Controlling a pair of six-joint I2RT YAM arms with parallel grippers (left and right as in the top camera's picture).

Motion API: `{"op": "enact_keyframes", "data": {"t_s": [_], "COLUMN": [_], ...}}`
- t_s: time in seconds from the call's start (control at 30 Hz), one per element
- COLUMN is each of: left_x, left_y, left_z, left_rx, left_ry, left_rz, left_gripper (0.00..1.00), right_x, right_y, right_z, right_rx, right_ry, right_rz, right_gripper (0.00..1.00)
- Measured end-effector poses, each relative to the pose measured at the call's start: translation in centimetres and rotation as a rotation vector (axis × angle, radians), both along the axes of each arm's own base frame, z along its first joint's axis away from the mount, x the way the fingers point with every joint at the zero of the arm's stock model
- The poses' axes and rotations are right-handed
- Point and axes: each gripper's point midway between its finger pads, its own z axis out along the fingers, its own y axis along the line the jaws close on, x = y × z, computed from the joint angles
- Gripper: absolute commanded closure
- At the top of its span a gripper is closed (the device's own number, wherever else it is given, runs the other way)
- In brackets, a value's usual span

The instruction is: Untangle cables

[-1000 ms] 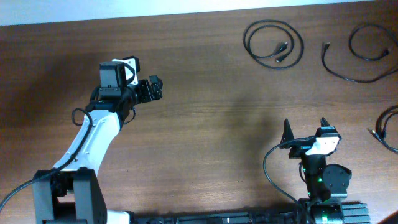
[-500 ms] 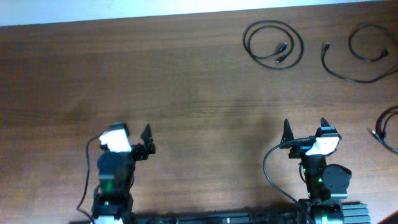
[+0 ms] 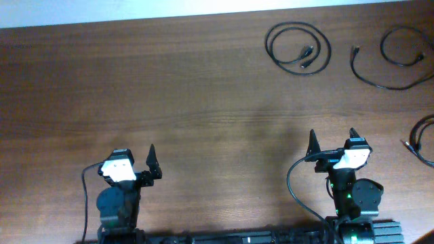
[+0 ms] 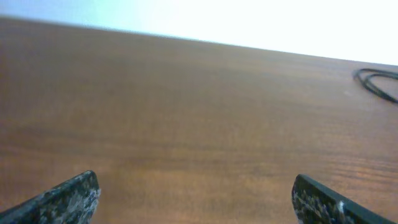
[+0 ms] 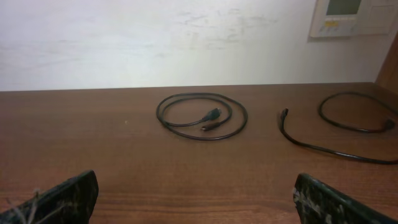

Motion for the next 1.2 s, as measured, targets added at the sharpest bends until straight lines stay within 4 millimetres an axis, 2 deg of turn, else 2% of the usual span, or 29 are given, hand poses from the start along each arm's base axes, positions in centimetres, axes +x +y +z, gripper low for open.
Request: {"op": "enact_keyframes", "data": {"t_s": [0.1,0.2,0.37,0.7,1.2], "left_x": [-0.1,-0.2,-0.5,-0.5,-0.5], "left_y": [-0.8,-1.8,-1.9,-1.9,-1.8], "left_z": [1.9,2.6,4.1,4.1,4.1], "left_rx": [0.082,0.130,0.180,0.049,0.045], "left_ry": [-0.086,-0.118,-0.188,-0.182,-0.181], "left_rz": [-0.057,-0.111,-0.119,-0.097,-0.091], "left_gripper": [0.01,0.01,0.01,0.01,0.01], "right_x": [0.0,0.0,0.0,0.0,0.0], "right_y": [0.0,0.0,0.0,0.0,0.0], "right_z": [0.0,0.0,0.0,0.0,0.0], "right_rx": [0.000,0.000,0.000,0.000,0.000], "right_ry": [0.000,0.000,0.000,0.000,0.000], "right_rz": [0.000,0.000,0.000,0.000,0.000], "right_gripper": [0.01,0.01,0.01,0.01,0.01]}}
